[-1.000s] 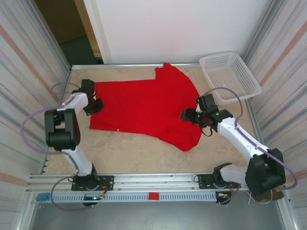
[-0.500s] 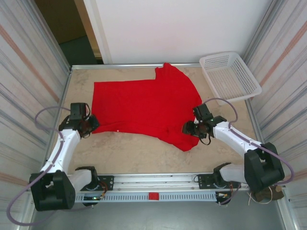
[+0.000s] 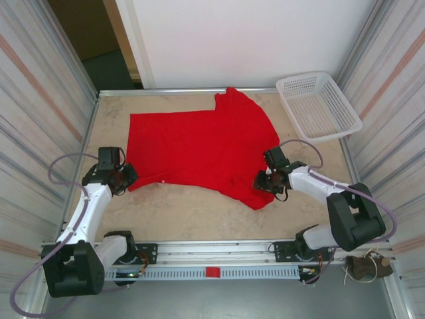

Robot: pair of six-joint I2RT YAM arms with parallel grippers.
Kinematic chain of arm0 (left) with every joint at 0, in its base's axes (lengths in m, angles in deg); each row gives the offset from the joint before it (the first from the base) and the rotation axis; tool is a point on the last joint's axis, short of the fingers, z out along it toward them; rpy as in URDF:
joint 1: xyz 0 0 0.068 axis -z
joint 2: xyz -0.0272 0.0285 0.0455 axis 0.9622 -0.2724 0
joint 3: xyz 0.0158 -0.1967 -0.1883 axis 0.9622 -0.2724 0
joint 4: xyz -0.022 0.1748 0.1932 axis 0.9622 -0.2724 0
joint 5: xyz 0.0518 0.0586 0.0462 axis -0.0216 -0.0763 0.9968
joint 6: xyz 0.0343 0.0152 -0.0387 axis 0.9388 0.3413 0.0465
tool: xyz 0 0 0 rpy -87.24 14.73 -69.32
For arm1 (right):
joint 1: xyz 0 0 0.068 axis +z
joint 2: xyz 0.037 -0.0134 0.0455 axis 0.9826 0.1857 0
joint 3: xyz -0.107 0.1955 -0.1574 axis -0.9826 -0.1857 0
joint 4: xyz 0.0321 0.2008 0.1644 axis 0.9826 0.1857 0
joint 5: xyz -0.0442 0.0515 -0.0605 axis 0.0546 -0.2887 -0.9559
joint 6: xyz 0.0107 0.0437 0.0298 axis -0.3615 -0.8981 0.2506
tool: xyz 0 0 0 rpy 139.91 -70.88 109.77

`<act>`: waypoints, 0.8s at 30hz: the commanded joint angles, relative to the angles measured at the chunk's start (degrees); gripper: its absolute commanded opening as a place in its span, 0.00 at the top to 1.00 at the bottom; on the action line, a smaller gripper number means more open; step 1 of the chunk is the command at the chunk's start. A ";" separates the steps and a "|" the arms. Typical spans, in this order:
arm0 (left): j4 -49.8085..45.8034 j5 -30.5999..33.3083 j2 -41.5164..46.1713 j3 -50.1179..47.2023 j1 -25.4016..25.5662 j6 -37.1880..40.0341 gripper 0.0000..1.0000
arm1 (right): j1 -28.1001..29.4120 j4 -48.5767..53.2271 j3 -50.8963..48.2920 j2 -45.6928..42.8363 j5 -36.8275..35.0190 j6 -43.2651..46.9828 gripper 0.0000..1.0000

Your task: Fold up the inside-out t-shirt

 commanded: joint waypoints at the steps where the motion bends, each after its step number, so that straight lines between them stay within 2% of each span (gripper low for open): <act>1: 0.23 -0.26 0.37 0.56 -0.60 -1.09 1.00 | -0.06 -0.01 0.74 -0.46 0.40 -0.46 0.87; 2: 0.10 -0.39 0.66 0.70 -0.60 -1.14 1.00 | -0.34 0.70 0.78 -1.35 0.40 -0.53 0.96; 3: -0.12 -0.42 0.86 0.91 -0.60 -1.07 1.00 | -0.70 1.62 0.90 -2.91 0.32 -0.62 1.00; 14: -3.49 -1.78 3.69 8.10 -2.06 1.19 1.00 | -4.98 14.87 8.95 -24.70 -0.57 1.29 1.00; 24: -7.28 -0.81 6.87 14.69 -3.06 3.90 1.00 | -6.68 16.81 16.12 -32.78 1.23 6.96 1.00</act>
